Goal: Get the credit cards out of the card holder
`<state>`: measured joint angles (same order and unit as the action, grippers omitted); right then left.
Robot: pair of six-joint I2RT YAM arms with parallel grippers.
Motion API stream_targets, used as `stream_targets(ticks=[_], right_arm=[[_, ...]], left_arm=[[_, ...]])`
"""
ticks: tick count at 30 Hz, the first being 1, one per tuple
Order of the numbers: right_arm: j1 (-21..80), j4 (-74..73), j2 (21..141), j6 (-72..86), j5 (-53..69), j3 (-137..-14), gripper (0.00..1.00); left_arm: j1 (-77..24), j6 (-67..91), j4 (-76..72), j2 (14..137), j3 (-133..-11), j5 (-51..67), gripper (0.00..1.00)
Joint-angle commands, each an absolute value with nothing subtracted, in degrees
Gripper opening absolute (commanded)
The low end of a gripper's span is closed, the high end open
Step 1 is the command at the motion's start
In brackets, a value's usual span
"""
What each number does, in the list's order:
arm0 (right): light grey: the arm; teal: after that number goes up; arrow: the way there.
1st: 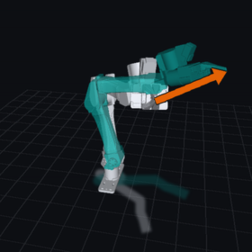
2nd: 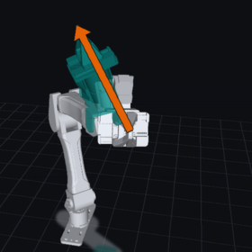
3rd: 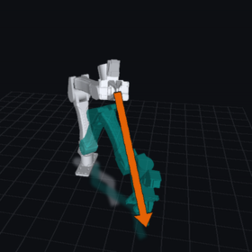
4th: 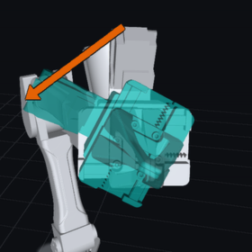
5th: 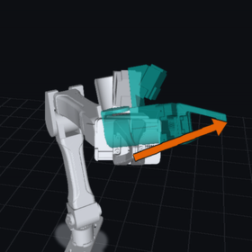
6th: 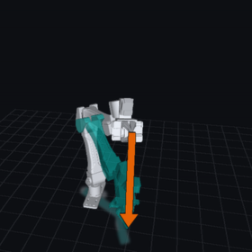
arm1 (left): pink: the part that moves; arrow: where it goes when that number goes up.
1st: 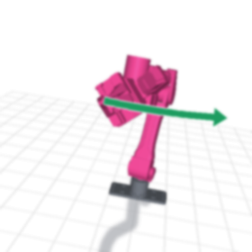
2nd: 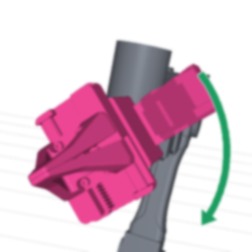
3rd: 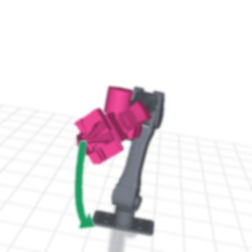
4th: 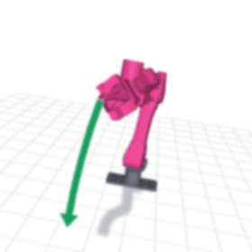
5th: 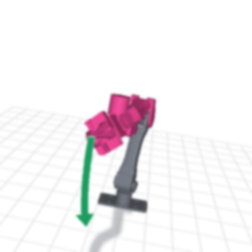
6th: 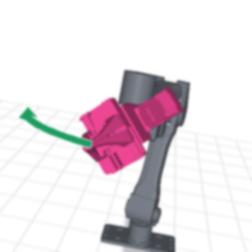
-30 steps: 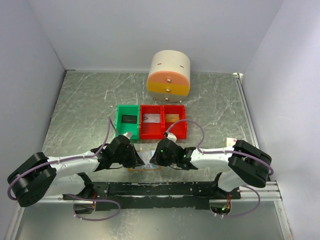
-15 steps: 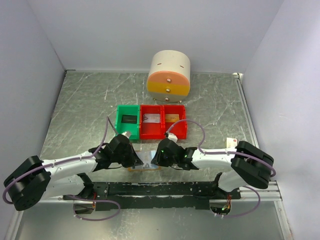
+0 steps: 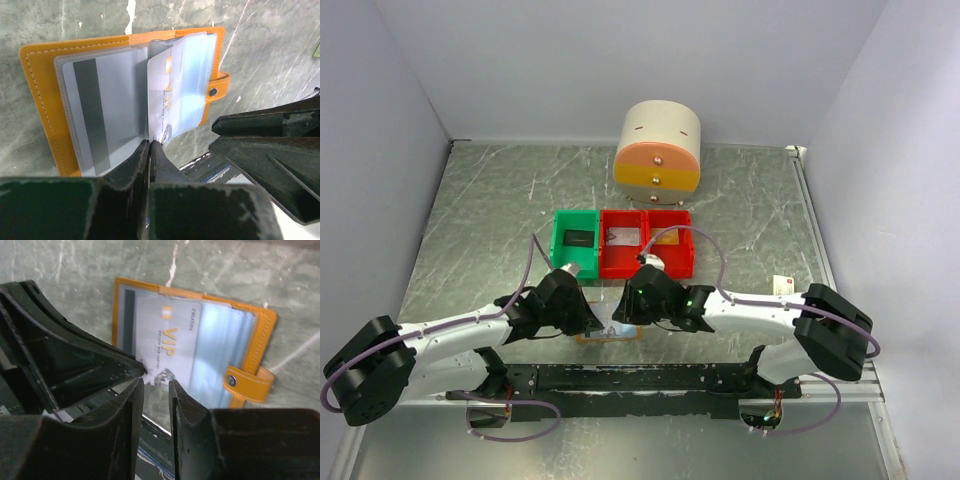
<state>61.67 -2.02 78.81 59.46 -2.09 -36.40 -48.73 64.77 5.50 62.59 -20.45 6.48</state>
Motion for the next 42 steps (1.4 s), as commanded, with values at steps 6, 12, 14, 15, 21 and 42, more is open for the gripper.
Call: stream_targets(ticks=[6, 12, 14, 15, 21, 42], right_arm=[[60.7, -3.4, 87.7, 59.0, -5.0, -38.0, 0.28], [60.6, 1.7, 90.0, 62.2, -2.9, -31.7, 0.28], [60.6, 3.1, 90.1, 62.8, -2.4, -30.2, 0.28], [60.6, 3.6, 90.2, 63.0, -2.2, -29.8, 0.28], [60.6, 5.1, 90.5, 63.7, -1.5, -29.0, 0.28], [60.1, 2.0, 77.7, 56.7, 0.0, -35.0, 0.31]], left_arm=[[-48.4, 62.4, 1.0, 62.2, -20.2, 8.3, 0.21], [-46.7, 59.9, -6.3, 64.5, -19.0, 12.4, 0.35], [-46.3, 59.7, -7.8, 65.6, -19.1, 13.6, 0.35], [-46.2, 59.7, -8.3, 66.0, -19.2, 14.0, 0.34], [-46.2, 62.2, -10.3, 65.9, -17.5, 14.1, 0.26], [-46.2, 60.6, 31.3, 48.8, -29.4, -4.9, 0.07]])
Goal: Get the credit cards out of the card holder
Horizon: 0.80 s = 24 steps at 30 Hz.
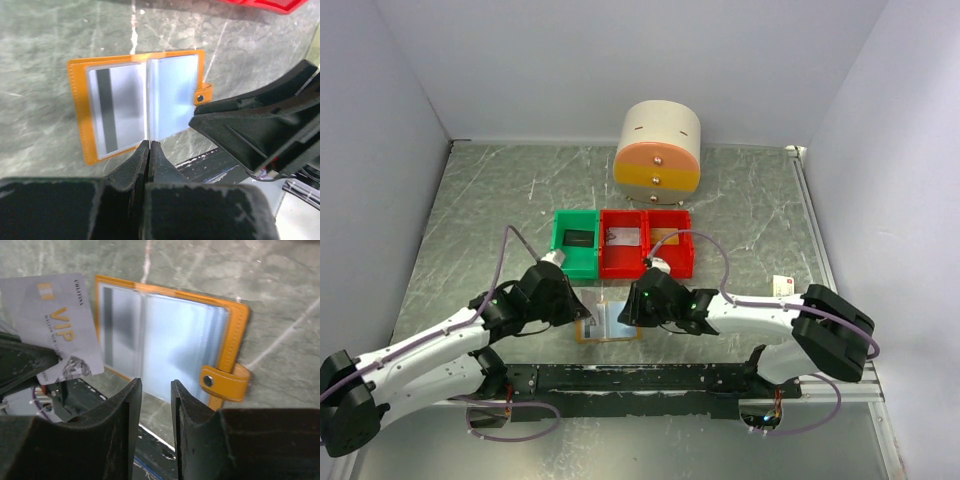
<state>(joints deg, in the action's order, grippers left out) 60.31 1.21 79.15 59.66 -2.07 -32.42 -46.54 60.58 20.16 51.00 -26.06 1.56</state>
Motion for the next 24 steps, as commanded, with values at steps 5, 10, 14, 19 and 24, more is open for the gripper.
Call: stream_targets(ticks=[5, 10, 14, 19, 24], right_arm=[[60.2, 6.3, 83.4, 55.2, 5.3, -39.3, 0.29], [60.6, 4.2, 91.6, 54.2, 5.3, -44.3, 0.27], [60.4, -2.1, 94.3, 53.8, 0.4, -45.4, 0.27], [60.2, -6.3, 92.7, 53.2, -2.5, -44.9, 0.27], [60.2, -0.6, 86.2, 53.2, -0.8, -40.9, 0.32]], left_arm=[[-46.2, 63.8, 39.5, 45.5, -32.6, -10.8, 0.07], [-46.2, 64.8, 41.0, 41.0, -32.7, -12.8, 0.07], [-46.2, 64.0, 39.3, 38.9, -31.6, -11.2, 0.07], [-46.2, 62.4, 35.9, 40.0, -30.4, -8.3, 0.07], [-46.2, 59.1, 31.6, 42.7, -31.0, -4.9, 0.07]])
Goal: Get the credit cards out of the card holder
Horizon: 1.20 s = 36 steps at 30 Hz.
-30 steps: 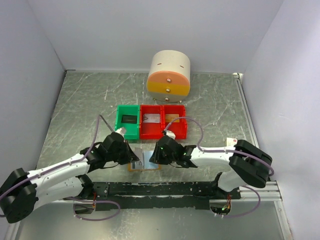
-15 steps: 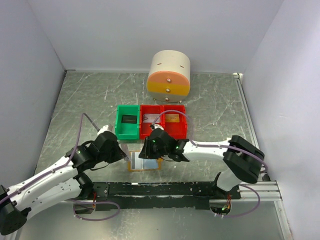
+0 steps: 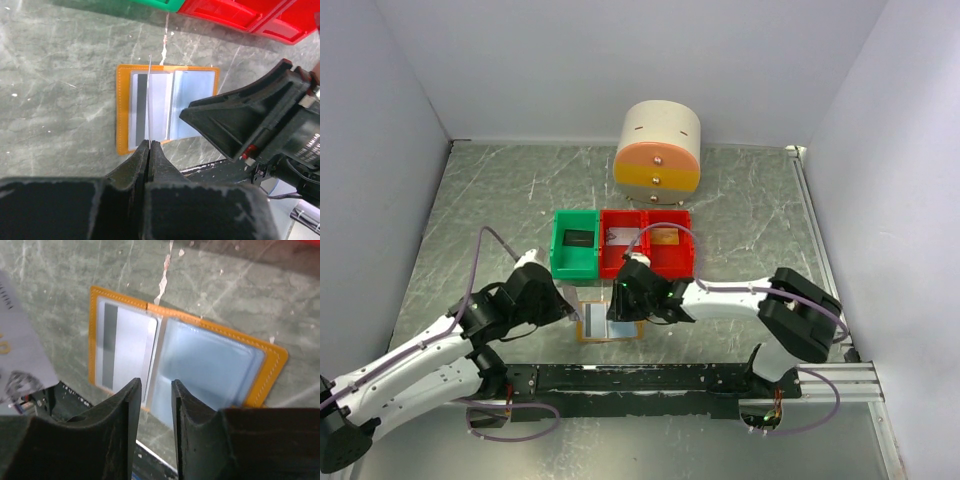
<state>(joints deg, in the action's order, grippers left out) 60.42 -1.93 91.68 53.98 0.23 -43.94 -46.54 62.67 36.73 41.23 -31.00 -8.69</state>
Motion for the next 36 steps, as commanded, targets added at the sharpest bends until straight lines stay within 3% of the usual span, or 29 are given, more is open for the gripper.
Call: stream_targets(ticks=[1, 12, 19, 21, 22, 31, 36], right_arm=[[60.3, 0.5, 84.2, 53.6, -1.2, -39.7, 0.33], [57.0, 4.3, 59.4, 59.6, -13.1, -23.2, 0.67], [56.6, -3.3, 41.6, 55.7, -26.0, -18.8, 0.73], [56.6, -10.1, 38.5, 55.8, -26.7, -21.5, 0.92], [56.6, -11.7, 36.7, 54.4, -25.6, -22.5, 0.94], [55.3, -1.0, 32.8, 49.9, -5.1, -22.7, 0.93], [51.4, 11.5, 34.7, 52.2, 8.4, -19.8, 0.85]], left_arm=[[-46.2, 58.2, 30.6, 43.0, -31.3, -4.1, 0.07], [-46.2, 55.9, 18.6, 40.0, -27.8, 4.9, 0.07], [-46.2, 55.4, 8.0, 38.6, -24.9, 11.6, 0.07], [-46.2, 54.7, 4.8, 38.3, -24.6, 13.7, 0.07], [-46.2, 54.5, 3.2, 38.3, -24.3, 14.6, 0.07], [-46.2, 55.4, -11.6, 40.3, -22.4, 22.7, 0.07], [-46.2, 57.5, -17.9, 42.9, -22.0, 26.3, 0.07]])
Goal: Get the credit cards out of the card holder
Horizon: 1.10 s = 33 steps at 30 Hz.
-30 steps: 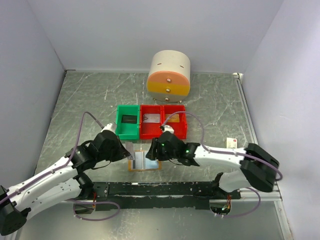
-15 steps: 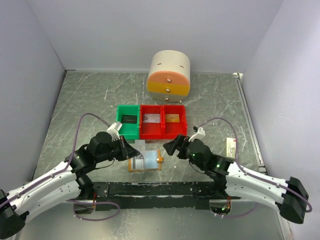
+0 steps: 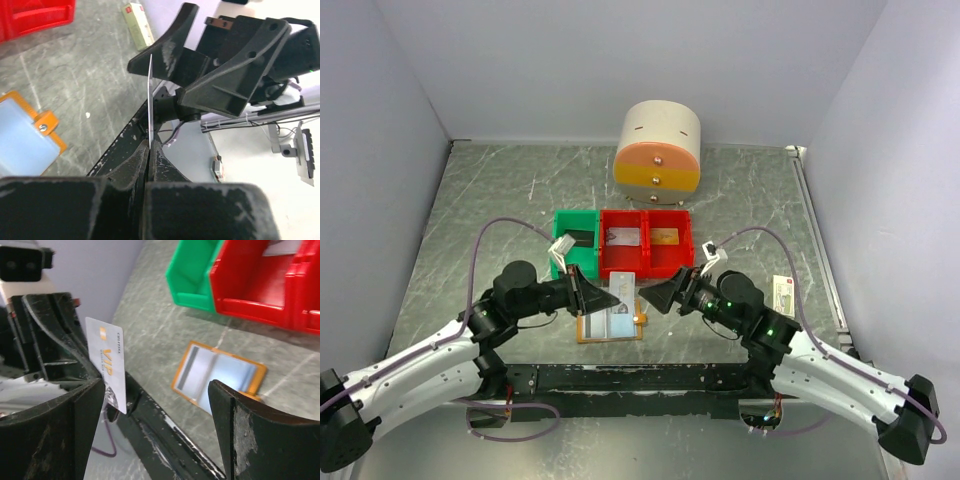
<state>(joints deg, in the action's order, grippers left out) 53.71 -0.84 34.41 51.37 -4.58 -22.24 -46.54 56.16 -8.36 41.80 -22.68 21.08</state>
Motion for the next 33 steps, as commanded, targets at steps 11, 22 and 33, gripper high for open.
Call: stream_targets(ticks=[11, 22, 33], right_arm=[[50.8, 27.7, 43.9, 54.7, 17.9, -18.8, 0.58], [45.4, 46.9, 49.9, 62.5, 30.8, -13.3, 0.30], [45.1, 51.0, 51.5, 64.8, 33.0, -12.6, 0.15]], left_arm=[[-46.2, 63.3, -28.1, 43.8, -17.9, 29.5, 0.07], [-46.2, 64.0, -28.3, 43.3, -17.9, 30.0, 0.07], [-46.2, 64.5, -28.4, 42.6, -17.2, 29.0, 0.07]])
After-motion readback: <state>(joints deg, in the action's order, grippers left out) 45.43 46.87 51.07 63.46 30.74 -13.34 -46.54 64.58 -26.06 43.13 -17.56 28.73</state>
